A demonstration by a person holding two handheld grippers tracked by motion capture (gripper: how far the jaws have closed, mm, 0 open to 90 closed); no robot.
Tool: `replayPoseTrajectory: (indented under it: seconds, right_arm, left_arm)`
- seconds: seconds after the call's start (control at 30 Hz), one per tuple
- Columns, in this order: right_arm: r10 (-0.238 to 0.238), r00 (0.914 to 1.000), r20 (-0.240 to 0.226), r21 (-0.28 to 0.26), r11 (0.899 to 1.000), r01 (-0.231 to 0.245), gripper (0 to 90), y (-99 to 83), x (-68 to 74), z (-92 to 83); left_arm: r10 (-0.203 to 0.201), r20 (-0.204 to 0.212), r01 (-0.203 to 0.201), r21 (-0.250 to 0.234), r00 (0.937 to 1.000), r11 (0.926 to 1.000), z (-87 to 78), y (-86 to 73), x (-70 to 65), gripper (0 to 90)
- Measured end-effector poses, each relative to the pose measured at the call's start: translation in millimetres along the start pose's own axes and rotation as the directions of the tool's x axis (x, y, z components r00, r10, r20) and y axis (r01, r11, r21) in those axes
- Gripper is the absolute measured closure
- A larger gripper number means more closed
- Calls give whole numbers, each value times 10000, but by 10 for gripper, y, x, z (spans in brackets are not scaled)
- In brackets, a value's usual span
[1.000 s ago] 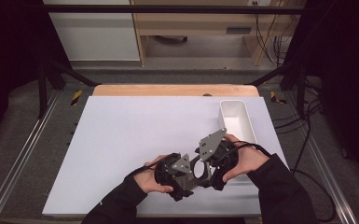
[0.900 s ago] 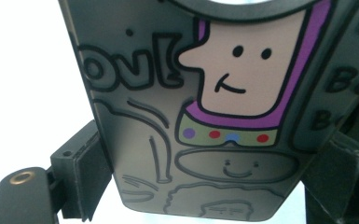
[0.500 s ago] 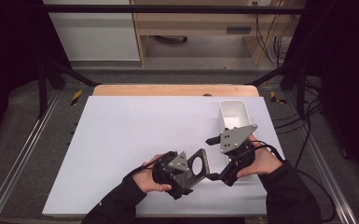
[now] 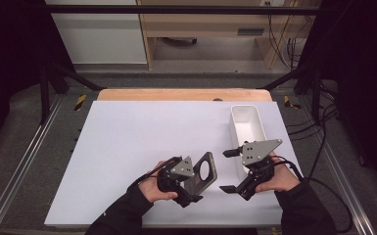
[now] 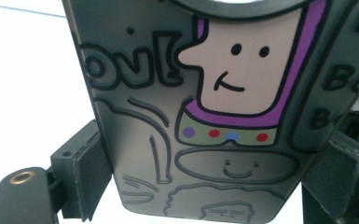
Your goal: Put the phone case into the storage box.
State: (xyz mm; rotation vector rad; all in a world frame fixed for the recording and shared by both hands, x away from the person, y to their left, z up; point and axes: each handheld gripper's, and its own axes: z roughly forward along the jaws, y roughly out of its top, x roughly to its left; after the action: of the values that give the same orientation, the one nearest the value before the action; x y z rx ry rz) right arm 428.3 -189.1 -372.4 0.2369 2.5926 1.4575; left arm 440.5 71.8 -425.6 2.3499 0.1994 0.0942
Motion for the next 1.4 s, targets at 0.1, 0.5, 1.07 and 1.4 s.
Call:
replayPoseTrajectory:
  seconds: [0.1, 0.5, 1.07, 1.4]
  right_arm:
    - [104, 9999, 20, -163, 9998, -103, 20, -38, 5, 5]
    - [438, 9990, -13, -752, 9962, -438, 19, -99, 15, 24]
    - [145, 9995, -265, -925, 9956, -169, 21, 84, 34, 81]
    - [-2, 9993, -374, -919, 9958, -32, 23, 177, 32, 129]
  left_arm:
    - [-16, -30, 15, -173, 10000, 9998, -21, 2, -3, 115]
    - [-115, 48, 119, -1137, 9999, 9934, -130, 25, -13, 115]
    - [-136, 155, 166, -2157, 9998, 9763, -199, 40, 15, 115]
    - [-156, 360, 244, -2575, 9992, 9660, -186, 38, 36, 115]
